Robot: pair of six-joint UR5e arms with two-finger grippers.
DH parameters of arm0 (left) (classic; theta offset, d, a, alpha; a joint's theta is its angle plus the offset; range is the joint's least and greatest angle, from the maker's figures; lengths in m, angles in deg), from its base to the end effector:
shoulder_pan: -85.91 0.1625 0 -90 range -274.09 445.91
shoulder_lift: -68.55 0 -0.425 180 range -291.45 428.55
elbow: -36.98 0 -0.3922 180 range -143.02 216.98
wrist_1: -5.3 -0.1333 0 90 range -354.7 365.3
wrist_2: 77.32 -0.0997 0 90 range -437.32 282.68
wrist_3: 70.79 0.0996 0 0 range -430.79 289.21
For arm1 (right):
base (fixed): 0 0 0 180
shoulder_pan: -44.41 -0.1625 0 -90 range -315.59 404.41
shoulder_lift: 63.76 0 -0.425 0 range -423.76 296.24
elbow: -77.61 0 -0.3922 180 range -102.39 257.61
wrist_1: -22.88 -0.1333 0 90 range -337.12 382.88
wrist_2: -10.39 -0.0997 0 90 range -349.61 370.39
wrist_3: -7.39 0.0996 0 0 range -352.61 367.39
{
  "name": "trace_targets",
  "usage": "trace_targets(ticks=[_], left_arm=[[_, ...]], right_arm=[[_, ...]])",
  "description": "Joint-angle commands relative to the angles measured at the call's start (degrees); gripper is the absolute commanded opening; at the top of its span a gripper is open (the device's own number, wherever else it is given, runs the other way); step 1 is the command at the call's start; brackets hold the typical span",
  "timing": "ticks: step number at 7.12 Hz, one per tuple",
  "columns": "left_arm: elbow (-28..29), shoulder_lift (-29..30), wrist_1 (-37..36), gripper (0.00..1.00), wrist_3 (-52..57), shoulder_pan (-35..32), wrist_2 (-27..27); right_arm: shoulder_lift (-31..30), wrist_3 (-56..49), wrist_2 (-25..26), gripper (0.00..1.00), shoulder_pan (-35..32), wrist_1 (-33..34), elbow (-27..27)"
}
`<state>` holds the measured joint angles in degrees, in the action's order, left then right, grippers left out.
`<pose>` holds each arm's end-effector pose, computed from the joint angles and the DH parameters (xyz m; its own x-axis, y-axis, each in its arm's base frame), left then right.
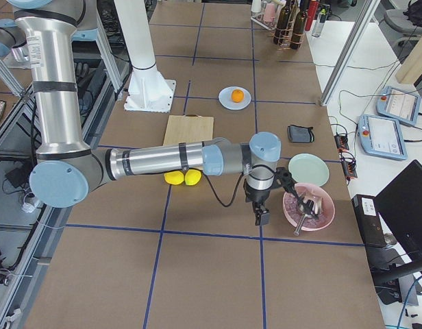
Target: Pick orange to plate
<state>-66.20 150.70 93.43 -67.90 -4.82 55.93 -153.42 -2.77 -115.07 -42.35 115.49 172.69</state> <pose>-0.0706 -0.4355 0.6135 0.7286 0.0824 -0.6800 -0.0240 0.9952 0.0948 0.0473 -0.5000 0.6266 0.7889 -0.2492 0.5617 0.1987 0.9684 0.1505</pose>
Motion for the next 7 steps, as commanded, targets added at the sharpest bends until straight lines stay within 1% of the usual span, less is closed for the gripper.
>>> trace_targets(ticks=[1,3,4,7], left_arm=[[0.0,-0.85,-0.07,1.0,0.18,-0.06,0.0],[0.0,-1.29,0.19,1.0,0.09,-0.06,0.87],[-0.09,-1.29,0.11,1.0,0.09,0.03,0.88],[-0.18,-1.2,0.28,1.0,0.09,0.03,0.88]], right_arm=[[-3.41,-0.04,-0.3,1.0,-1.05,-0.06,-0.25],[-3.94,0.22,-2.23,1.0,-1.13,-0.06,0.36],[-4.2,0.48,-3.28,1.0,-1.05,-0.06,-0.25],[-4.29,0.57,-3.38,1.0,-1.05,-0.06,-0.25]])
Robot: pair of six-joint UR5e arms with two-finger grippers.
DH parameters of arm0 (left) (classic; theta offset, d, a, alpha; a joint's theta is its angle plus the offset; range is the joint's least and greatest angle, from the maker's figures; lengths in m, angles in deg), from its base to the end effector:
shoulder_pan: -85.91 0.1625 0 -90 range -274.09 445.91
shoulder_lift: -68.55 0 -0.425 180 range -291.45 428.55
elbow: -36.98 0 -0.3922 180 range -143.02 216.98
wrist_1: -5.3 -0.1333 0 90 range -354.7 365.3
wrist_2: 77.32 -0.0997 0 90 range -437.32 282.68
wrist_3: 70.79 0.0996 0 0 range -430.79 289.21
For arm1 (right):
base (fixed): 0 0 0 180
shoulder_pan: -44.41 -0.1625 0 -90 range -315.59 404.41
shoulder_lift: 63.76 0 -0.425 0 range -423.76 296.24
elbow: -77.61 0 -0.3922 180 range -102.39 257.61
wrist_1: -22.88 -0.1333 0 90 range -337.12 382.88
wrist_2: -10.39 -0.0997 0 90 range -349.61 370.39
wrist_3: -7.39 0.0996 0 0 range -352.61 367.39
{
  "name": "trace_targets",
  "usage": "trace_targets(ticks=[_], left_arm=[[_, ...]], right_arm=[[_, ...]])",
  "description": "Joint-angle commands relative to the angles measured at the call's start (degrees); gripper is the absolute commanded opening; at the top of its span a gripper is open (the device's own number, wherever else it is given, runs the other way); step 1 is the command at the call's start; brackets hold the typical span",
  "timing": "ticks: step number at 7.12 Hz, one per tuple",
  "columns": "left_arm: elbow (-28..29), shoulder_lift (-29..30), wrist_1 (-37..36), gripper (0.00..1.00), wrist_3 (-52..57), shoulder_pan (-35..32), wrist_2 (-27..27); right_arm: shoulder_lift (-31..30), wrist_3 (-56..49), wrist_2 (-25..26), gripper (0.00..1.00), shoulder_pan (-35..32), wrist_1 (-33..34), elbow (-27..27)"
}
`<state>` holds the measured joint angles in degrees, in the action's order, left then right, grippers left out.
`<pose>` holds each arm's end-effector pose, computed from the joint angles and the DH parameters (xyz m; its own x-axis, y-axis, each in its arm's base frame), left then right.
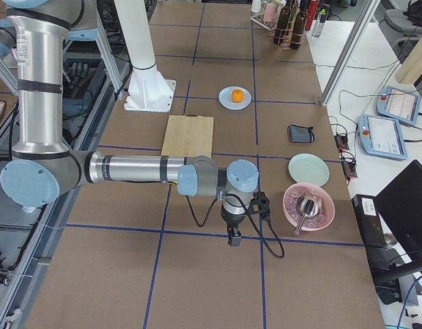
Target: Pick orange to plate
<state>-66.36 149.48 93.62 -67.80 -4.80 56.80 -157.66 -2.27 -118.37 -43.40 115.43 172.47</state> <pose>-0.0692 -0.4261 0.6199 0.7179 0.0746 -0.6921 -0.0251 0.9964 0.0814 0.0533 -0.4631 0.6603 0.7624 -0.1799 0.6216 0.1685 0.9826 0.0777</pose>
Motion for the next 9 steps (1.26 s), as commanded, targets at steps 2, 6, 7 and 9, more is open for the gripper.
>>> trace_targets(ticks=[2,6,7,9], left_arm=[[-0.11,0.01,0.09,1.0,0.0,0.01,0.01],[-0.11,0.01,0.09,1.0,0.0,0.01,0.01],[-0.11,0.01,0.09,1.0,0.0,0.01,0.01],[-0.11,0.01,0.18,1.0,0.0,0.01,0.01]], right_arm=[[0.04,0.08,-0.43,1.0,0.01,0.0,-0.12],[0.04,0.08,-2.28,1.0,0.01,0.0,-0.03],[0.04,0.08,-2.37,1.0,0.01,0.0,-0.03],[0.04,0.08,-2.28,1.0,0.01,0.0,-0.03]])
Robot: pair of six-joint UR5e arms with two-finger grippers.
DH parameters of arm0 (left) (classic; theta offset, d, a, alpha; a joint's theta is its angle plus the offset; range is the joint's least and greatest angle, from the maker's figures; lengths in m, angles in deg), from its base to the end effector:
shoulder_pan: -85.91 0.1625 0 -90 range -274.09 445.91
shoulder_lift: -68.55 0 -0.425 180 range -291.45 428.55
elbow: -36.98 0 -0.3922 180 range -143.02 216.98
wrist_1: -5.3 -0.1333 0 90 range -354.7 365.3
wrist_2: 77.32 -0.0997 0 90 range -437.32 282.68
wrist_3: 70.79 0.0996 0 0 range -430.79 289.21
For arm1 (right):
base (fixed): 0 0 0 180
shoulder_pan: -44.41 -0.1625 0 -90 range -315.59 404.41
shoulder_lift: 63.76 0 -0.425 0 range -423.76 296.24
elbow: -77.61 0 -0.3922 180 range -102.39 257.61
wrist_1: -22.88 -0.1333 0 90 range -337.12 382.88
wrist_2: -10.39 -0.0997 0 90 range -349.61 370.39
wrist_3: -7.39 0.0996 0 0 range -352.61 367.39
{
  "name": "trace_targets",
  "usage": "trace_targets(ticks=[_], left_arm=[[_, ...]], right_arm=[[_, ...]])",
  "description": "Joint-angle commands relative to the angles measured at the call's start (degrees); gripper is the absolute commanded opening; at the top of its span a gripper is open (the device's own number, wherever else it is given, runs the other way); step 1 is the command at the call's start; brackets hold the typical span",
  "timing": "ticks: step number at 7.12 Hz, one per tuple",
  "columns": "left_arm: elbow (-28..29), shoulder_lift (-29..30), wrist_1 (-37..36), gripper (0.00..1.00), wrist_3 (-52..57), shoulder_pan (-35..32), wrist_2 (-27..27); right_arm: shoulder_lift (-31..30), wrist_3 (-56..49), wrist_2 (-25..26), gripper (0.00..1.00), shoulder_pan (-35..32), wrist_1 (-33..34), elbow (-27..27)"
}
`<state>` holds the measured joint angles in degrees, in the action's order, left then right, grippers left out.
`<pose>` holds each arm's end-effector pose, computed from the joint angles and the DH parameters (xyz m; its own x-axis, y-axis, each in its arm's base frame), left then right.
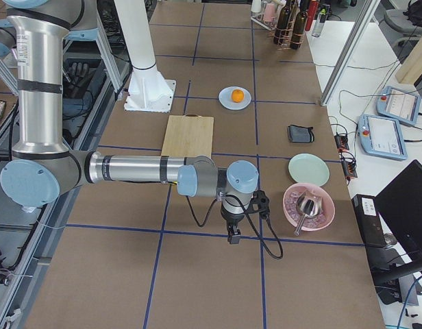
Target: Pick orange to plate
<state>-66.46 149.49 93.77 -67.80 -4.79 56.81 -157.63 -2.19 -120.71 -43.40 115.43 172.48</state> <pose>-0.0692 -0.4264 0.6187 0.7178 0.0779 -0.6919 -0.0253 0.9960 0.0859 0.0502 -0.4633 0.6574 0.7368 -0.1771 0.6525 0.1631 0.9831 0.0827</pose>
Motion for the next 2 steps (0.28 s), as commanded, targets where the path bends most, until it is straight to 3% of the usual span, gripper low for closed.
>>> trace_targets(ticks=[1,2], left_arm=[[0.09,0.0,0.03,1.0,0.0,0.0,0.0],[0.09,0.0,0.03,1.0,0.0,0.09,0.0]], right_arm=[[0.0,0.0,-0.03,1.0,0.0,0.0,-0.04],[0.0,0.0,-0.03,1.0,0.0,0.0,0.05]])
